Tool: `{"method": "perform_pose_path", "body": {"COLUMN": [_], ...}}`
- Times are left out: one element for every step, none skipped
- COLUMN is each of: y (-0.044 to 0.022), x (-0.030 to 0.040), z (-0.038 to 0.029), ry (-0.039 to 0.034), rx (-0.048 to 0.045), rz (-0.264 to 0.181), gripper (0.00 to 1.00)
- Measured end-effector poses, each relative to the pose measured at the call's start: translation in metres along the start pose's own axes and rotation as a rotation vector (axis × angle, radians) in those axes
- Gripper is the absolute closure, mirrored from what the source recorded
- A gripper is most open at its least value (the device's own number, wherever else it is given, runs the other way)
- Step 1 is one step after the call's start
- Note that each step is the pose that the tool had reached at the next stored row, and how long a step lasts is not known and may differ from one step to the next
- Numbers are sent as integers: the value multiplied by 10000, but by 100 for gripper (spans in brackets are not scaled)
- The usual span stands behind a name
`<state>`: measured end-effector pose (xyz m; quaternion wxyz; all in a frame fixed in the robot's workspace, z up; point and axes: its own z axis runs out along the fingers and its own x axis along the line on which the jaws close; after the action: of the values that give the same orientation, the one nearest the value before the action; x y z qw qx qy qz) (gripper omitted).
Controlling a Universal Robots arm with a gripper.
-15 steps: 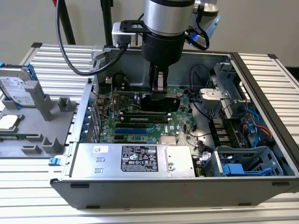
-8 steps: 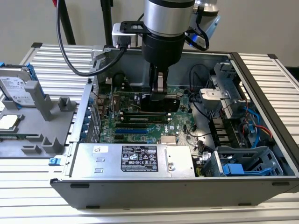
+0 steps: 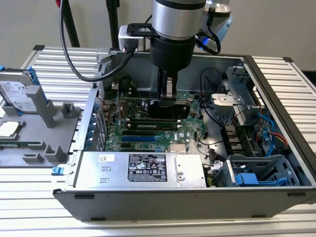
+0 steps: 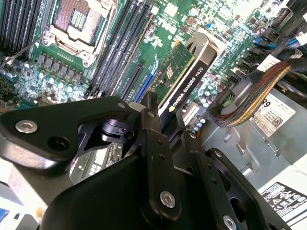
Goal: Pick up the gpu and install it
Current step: 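Insert the gpu into the slot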
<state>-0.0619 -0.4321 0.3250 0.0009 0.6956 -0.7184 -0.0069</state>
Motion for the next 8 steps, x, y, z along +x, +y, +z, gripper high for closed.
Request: {"method": "perform_pose_path", "body": {"y": [0,0,0,0,0,0,0,0], "x": [0,0,0,0,0,0,0,0], "z": [1,3,4,6,9,12,14,17], "ry": [0,-1,-1,0,0,0,0,0], "rx": [0,0,0,0,0,0,0,0], "rz": [0,0,0,0,0,0,0,0], "gripper": [100,100,100,100,100,100,100,100]}}
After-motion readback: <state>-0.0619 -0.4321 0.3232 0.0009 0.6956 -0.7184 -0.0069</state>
